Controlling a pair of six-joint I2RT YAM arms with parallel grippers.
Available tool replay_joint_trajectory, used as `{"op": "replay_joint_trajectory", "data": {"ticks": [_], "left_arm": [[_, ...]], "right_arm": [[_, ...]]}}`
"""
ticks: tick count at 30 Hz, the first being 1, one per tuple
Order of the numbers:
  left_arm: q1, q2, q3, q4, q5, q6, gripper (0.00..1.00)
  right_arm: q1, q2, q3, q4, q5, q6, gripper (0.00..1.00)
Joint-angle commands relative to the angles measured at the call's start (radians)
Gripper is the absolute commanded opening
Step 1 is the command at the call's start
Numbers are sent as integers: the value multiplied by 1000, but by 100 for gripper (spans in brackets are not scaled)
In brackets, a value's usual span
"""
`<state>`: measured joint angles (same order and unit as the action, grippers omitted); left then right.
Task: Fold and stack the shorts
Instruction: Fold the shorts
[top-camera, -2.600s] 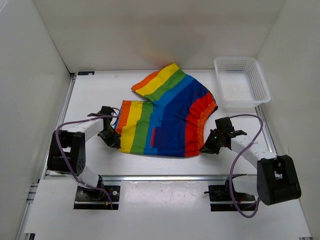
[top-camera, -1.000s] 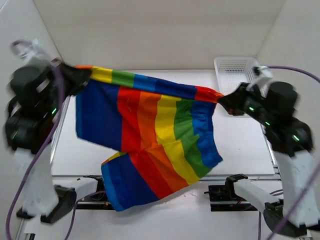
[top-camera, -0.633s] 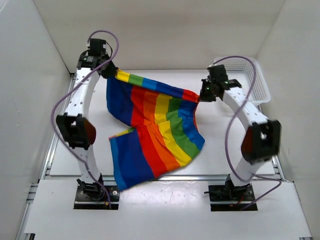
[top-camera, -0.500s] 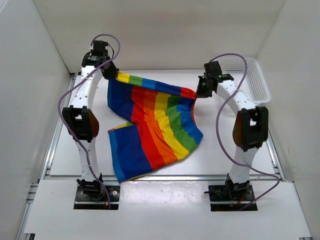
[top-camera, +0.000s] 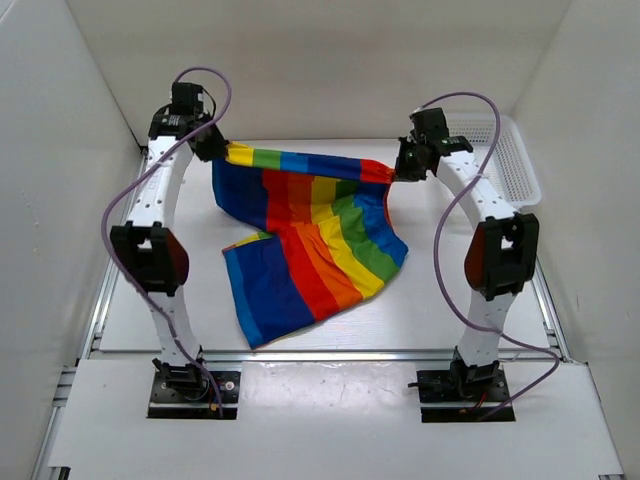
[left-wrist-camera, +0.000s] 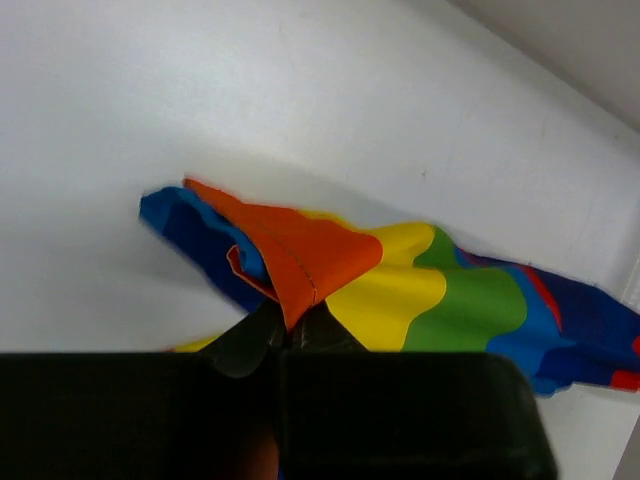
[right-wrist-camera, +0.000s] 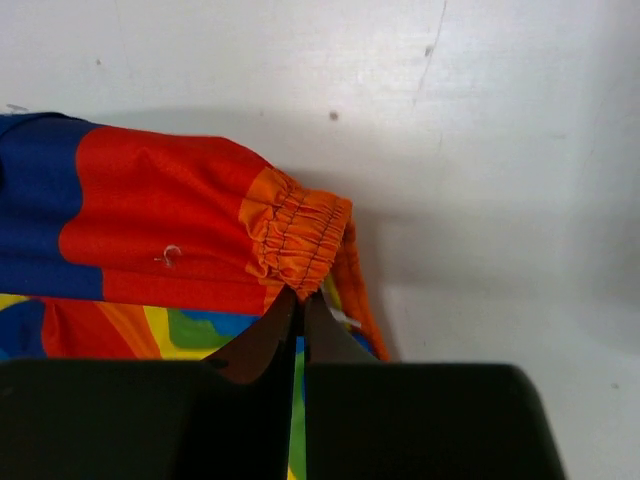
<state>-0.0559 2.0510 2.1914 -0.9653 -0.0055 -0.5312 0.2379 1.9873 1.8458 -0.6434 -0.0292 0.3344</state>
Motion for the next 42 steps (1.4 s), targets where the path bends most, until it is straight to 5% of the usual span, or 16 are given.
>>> {"op": "replay_joint_trajectory", "data": {"ticks": [1,4,6,14,28,30,31,32,33,37,42], "left_arm": [[-7,-292,-178,-16,-37,43,10],[-28,-478,-350,-35,1,34,10],[-60,-658,-648,-35,91,8,10],[-244,-978,-1004,-128,122,-93,10],[-401,-1140,-1443,-156,144,-351,10],[-414,-1140,-1461,-156,157,-375,10],[-426,-1140,-1472,-156,170,-375,12],[-436,-1140,-1481,-156,194,-375,22],[-437,-1140,-1481,-156,203,-366,46],[-437,-1117,-1399,-229,158,-325,100],[-437,-1048,-1199,-233,29,-316,97]], "right_arm": [[-34,-157,-100,-65,49,-46,0],[-34,-235,-216,-65,40,-35,0],[-34,-315,-334,-84,40,-12,0],[-34,-514,-565,-125,71,23,0],[-34,-748,-875,-209,101,98,0],[-34,-781,-896,-223,91,109,18],[-34,-791,-896,-223,60,121,34],[-34,-803,-896,-232,60,121,62],[-34,-803,-896,-242,60,136,69],[-34,-831,-829,-263,87,158,79],[-34,-799,-746,-227,97,169,77]]}}
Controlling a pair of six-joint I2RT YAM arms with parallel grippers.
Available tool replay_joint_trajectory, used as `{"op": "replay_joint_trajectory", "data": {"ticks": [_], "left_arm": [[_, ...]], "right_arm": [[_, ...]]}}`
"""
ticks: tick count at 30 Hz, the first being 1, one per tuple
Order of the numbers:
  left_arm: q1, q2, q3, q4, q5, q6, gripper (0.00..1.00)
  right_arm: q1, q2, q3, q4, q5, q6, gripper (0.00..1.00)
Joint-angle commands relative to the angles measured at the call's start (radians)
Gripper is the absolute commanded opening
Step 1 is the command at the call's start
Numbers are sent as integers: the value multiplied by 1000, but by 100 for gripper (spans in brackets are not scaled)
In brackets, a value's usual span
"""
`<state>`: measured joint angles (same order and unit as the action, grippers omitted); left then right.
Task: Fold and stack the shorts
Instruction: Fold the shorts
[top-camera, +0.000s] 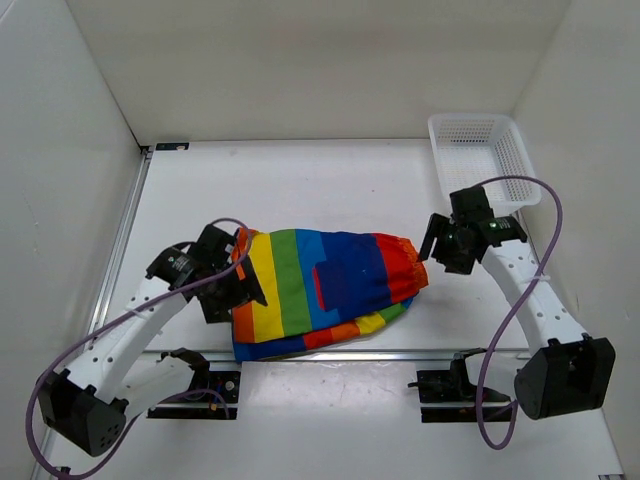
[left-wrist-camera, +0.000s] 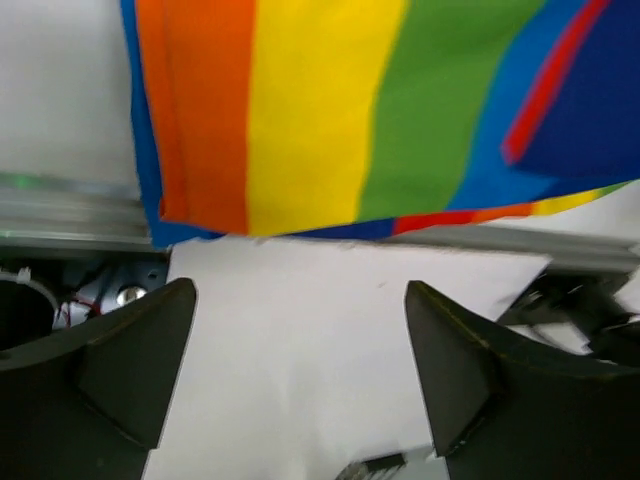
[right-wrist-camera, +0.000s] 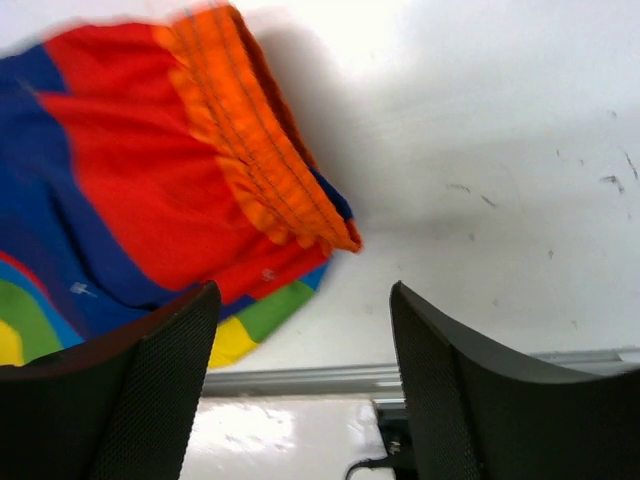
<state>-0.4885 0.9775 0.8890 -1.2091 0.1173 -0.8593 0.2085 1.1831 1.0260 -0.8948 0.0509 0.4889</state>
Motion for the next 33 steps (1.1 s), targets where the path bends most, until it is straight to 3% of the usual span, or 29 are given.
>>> {"op": "replay_joint_trajectory", "data": {"ticks": [1,2,3,4,6,10,13,16,24,26,27,29,33], "left_arm": [[-4,42,117,26,-106,13,94],[-4,62,128,45,-107,13,90],[-4,105,128,87,-132,13,80],[5,128,128,106,-143,13,74],[19,205,105,124,-143,0,69],[28,282,33,213,-130,-87,80],[48,363,-27,345,-87,-127,80],[60,513,-7,375,-77,-113,77],[71,841,278,375,-100,25,75],[80,923,356,375,-110,58,74],[80,947,436,361,-152,69,74],[80,998,517,338,-180,97,74],[113,1113,831,192,-272,170,74]], "right_arm": [[-4,21,86,39,0,14,72],[-4,54,107,68,-20,14,68],[8,73,121,68,-37,14,56],[21,90,135,79,-46,14,52],[40,127,144,99,-46,14,42],[89,194,89,177,-176,-12,38],[134,287,-1,250,-201,2,33],[143,363,-93,339,-201,66,29],[161,472,-139,430,-169,263,41],[161,496,-104,430,-154,299,44],[161,506,-89,430,-154,309,51],[161,545,-26,430,-108,329,53],[161,628,138,377,-97,329,54]]}}
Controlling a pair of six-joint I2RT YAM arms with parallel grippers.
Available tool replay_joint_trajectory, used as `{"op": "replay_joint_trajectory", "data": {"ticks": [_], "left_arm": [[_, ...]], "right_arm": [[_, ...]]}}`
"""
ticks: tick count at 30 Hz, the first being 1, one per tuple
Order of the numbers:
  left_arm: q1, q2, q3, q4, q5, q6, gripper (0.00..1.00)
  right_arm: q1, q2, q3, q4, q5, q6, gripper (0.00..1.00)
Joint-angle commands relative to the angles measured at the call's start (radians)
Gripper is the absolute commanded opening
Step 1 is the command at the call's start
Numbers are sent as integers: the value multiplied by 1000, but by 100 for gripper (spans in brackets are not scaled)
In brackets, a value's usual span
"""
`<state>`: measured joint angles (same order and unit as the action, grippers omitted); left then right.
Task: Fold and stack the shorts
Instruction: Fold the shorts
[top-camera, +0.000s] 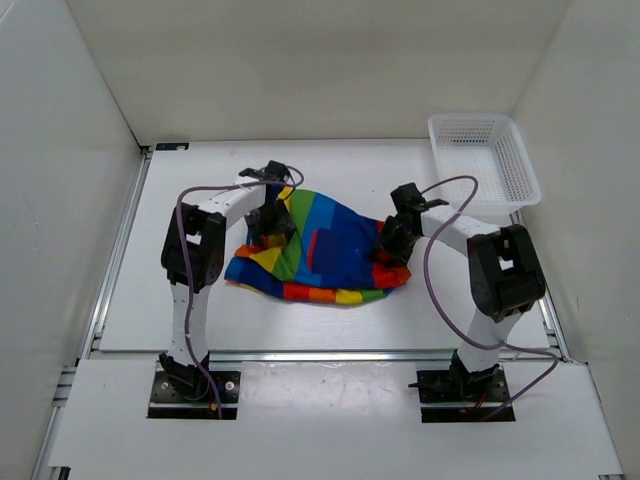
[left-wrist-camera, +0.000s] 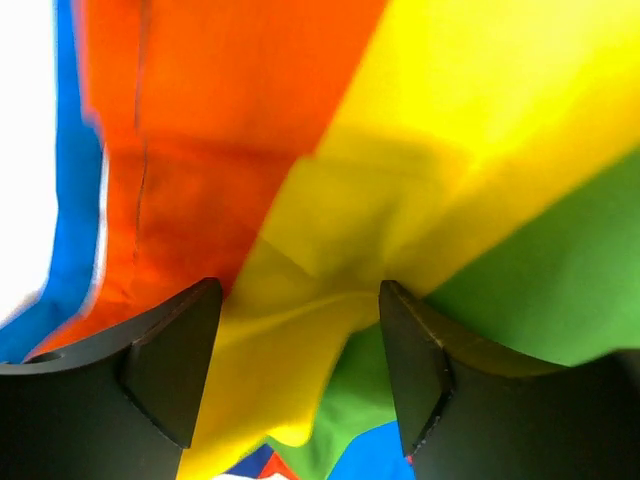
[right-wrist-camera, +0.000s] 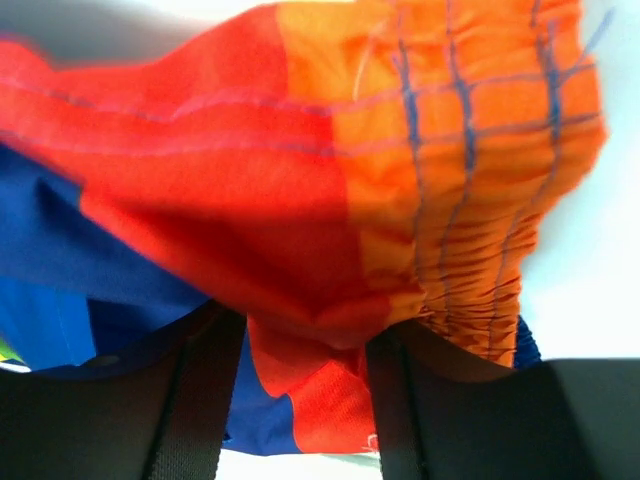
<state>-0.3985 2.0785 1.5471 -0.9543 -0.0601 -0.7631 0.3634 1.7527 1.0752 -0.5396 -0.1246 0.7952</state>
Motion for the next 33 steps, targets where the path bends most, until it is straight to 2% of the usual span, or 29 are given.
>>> {"op": "replay_joint_trajectory", "data": {"ticks": [1,3,4,6,9,14,16,18,20,24,29,30,33], "left_arm": [[23,12,215,-99,-151,74,76],[47,-39,264,-164,-199,88,85],[58,-66,275,-175,-211,99,88],[105,-153,275,-187,-196,113,96],[160,-250,171,-178,-143,122,98],[271,-449,-153,-34,24,122,76],[282,-449,-211,0,71,131,76],[291,-423,-237,35,112,142,86],[291,-378,-237,57,169,153,91],[291,-322,-213,66,157,162,92],[291,-285,-190,66,115,162,69],[291,-275,-179,66,115,162,59],[282,-265,-168,66,115,162,39]], "right_arm": [[15,59,124,0,101,12,56],[16,18,187,-40,141,-10,60],[26,-2,199,-49,158,-19,65],[26,-69,212,-72,210,-31,66],[26,-165,195,-83,230,-77,70],[26,-336,83,-92,255,-96,71],[14,-370,14,-92,226,-96,71],[-7,-407,-27,-92,203,-96,71],[-18,-427,-73,-92,191,-79,70],[-56,-427,-139,-66,114,-54,70],[-107,-374,-175,-30,129,-45,69],[-133,-358,-175,-17,112,-45,67],[-153,-291,-175,33,62,-74,66]]}}
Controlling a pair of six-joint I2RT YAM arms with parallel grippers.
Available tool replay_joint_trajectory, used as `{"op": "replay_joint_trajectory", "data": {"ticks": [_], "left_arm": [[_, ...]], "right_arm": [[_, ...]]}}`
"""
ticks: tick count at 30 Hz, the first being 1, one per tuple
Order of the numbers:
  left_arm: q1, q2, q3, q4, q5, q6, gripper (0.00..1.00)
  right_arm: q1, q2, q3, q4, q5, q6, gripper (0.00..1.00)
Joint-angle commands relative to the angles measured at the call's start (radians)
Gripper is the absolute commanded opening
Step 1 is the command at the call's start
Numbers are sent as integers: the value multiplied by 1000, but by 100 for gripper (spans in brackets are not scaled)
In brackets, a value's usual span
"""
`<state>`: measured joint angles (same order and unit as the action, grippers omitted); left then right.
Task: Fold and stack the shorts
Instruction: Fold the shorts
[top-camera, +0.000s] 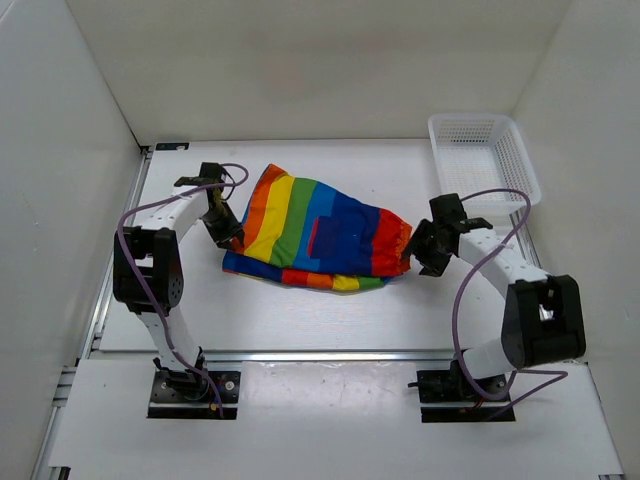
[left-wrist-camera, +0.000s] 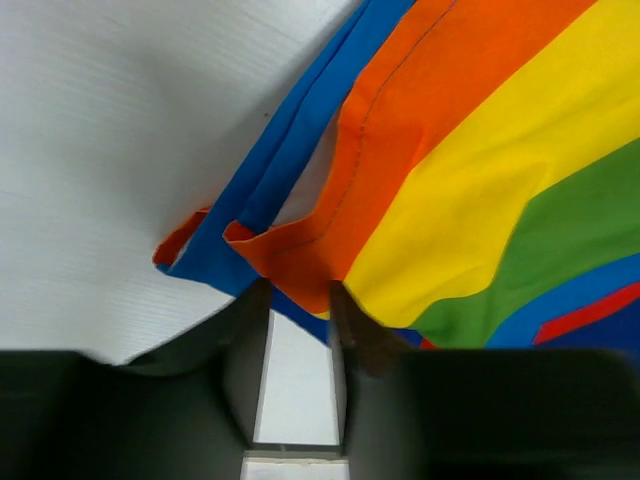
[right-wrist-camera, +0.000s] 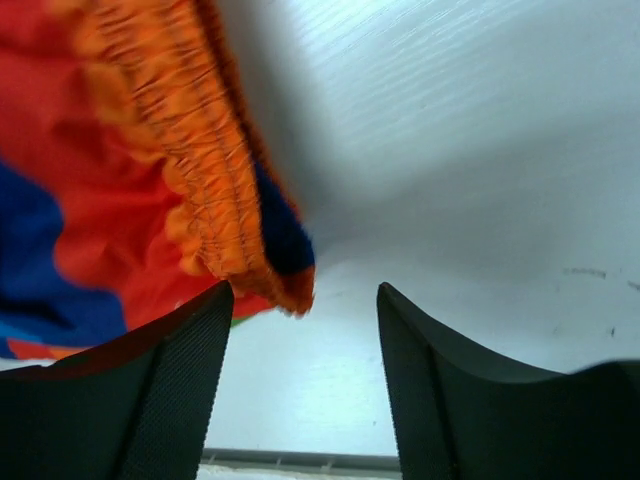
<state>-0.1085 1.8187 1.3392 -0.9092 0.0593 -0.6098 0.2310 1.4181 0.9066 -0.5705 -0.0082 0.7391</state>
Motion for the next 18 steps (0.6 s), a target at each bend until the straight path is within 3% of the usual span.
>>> {"op": "replay_joint_trajectory", "data": {"ticks": [1,5,9,10,12,14,16,18], "left_arm": [[-17,-6,40,21,-4,8,35],[-17,-6,49,21,-4,8,15],[-17,-6,49,21,-15,8,10],[-17,-6,49,21,-15,8,16],[-17,-6,38,21,-24,8,49],[-17,-16,17,21,-42,8,78],[-17,-6,17,21,-42,8,85],[-17,4,17,21,-62,8,85]], "right_arm": [[-21,74,-6,64,-55,-18,64],[-21,131,-6,130,-87,-7,48],[-21,142,3,141,-110,-7,24],[-21,131,3,141,-110,-7,14],[-21,121,3,141,-110,-7,3],[-21,111,3,132,-99,-7,0],[-21,102,3,132,-99,-7,0],[-21,102,14,121,-87,-18,0]]}}
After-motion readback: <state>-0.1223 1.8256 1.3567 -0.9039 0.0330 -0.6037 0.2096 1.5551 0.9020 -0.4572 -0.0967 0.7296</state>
